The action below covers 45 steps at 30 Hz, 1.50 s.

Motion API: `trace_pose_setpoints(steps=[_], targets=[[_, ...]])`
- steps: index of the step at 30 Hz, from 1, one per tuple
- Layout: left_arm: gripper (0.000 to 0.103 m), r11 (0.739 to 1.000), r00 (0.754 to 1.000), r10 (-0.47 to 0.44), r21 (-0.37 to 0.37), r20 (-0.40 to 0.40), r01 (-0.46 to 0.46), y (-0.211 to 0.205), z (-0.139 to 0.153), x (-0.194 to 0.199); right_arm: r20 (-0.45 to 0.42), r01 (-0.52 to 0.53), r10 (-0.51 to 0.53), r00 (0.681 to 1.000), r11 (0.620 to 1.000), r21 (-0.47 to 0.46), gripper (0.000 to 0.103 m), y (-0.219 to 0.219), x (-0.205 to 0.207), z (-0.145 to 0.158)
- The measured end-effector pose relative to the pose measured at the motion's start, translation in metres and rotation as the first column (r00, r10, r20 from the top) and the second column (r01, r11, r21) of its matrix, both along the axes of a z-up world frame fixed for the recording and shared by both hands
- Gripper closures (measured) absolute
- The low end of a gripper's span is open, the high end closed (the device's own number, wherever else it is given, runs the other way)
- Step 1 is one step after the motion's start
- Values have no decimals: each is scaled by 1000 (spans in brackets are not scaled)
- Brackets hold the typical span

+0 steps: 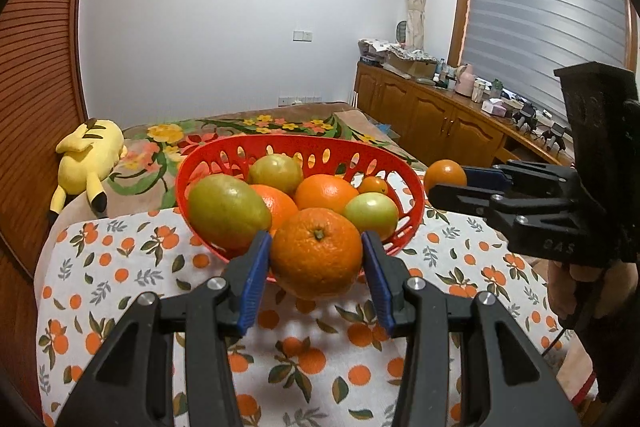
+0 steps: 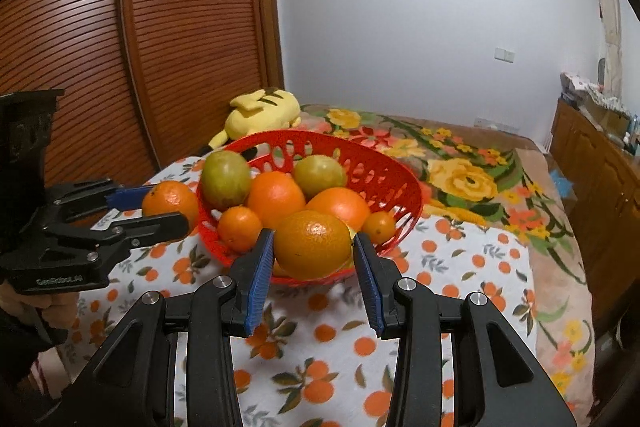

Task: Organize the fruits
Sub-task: 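Carry both oranges over the red basket and open both grippers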

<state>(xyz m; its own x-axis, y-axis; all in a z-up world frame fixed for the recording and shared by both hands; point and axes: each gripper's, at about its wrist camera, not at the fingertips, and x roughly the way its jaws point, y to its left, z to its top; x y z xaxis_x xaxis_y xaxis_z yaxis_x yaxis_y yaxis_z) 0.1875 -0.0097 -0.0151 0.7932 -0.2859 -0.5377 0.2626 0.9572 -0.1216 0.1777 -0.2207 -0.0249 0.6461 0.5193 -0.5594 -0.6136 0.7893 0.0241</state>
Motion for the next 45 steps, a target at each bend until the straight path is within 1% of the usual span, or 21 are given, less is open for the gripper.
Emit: trace_pose_setpoints(steps=[7,15,23,30,38,45], targets=[[58,1000,1000,-10,-1,-15,10,-3,-7,19,-12,-10,10,1000,1000,-19,63,4,30,-9],[58,1000,999,-13,8,-34,13,-8,-12,46,-26,-30,28,999,997,-69,63,17,67,-18],[58,1000,999,-19,21,-43,20,-13,-14,66,-61,-29,25,998,998,-63,63,16,95,-27],[58,999,999,-23,29,-37,24,-15,-15,75,-60,-20,17,998,999,-42,59,12,101,-26],[58,999,999,-23,25,-44,24,-16,-14,84,-37,-8,7,999,1000,-21,57,3,90,-20],[58,999,998,-29,20,-55,30,-20,-18,89,-39,-2,2,999,1000,-8,56,-3,83,-20]])
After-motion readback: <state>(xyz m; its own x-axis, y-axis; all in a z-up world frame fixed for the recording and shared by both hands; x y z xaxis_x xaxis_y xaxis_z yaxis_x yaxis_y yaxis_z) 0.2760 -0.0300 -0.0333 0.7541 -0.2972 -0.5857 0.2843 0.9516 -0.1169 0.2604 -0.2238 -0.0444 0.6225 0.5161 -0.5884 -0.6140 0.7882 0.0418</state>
